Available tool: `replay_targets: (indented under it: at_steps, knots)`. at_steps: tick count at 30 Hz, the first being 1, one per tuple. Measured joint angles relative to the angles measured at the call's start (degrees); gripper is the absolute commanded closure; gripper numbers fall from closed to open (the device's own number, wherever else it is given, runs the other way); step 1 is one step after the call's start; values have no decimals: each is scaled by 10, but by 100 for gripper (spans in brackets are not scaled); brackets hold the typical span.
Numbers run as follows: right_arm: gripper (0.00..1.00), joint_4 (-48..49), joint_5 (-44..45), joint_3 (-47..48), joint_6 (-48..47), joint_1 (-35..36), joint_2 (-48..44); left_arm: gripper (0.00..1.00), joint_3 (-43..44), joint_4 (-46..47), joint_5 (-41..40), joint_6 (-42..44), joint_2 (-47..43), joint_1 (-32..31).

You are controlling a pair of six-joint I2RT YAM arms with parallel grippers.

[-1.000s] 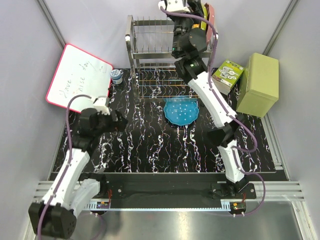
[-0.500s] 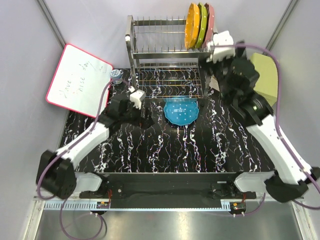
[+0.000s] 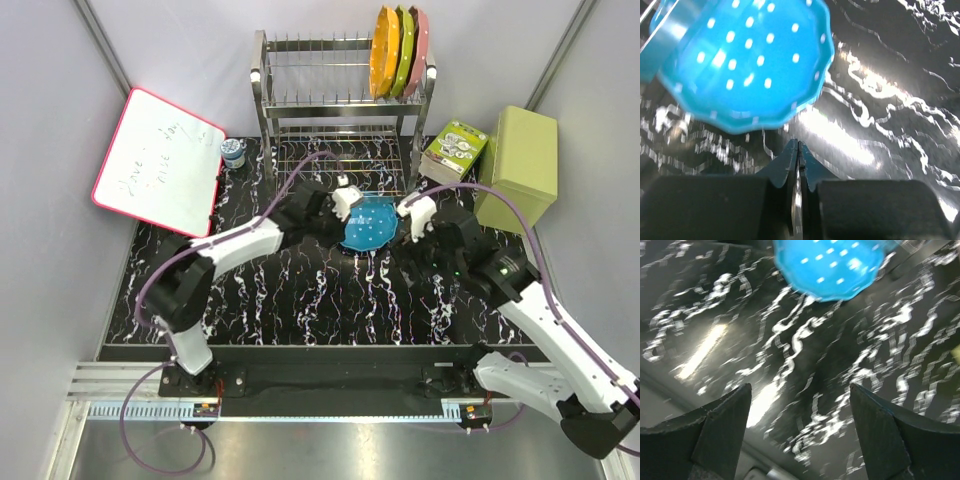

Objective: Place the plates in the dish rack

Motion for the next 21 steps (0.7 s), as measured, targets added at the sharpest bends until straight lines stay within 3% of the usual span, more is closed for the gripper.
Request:
replay_targets:
  at_steps: [4, 10, 12, 13, 14, 16, 21]
  knots:
    - [8, -24, -57, -7, 35, -29, -31, 100, 52, 7, -10, 16, 61, -18]
    - [7, -38, -103, -6, 71, -95, 15, 100, 130, 17, -26, 18, 165, -34]
    - [25, -39, -110, -6, 78, -115, 36, 100, 134, 16, -28, 16, 184, -37]
    - [28, -38, -112, -6, 81, -127, 42, 100, 131, 14, -28, 15, 189, -40]
    - [28, -37, -112, -6, 80, -136, 44, 100, 126, 12, -28, 14, 190, -41]
    - [18, -37, -112, -4, 84, -157, 50, 100, 118, 19, -30, 11, 190, -43]
    - [15, -27, -114, 17, 100, -233, 107, 100, 73, 58, -36, 5, 175, -54]
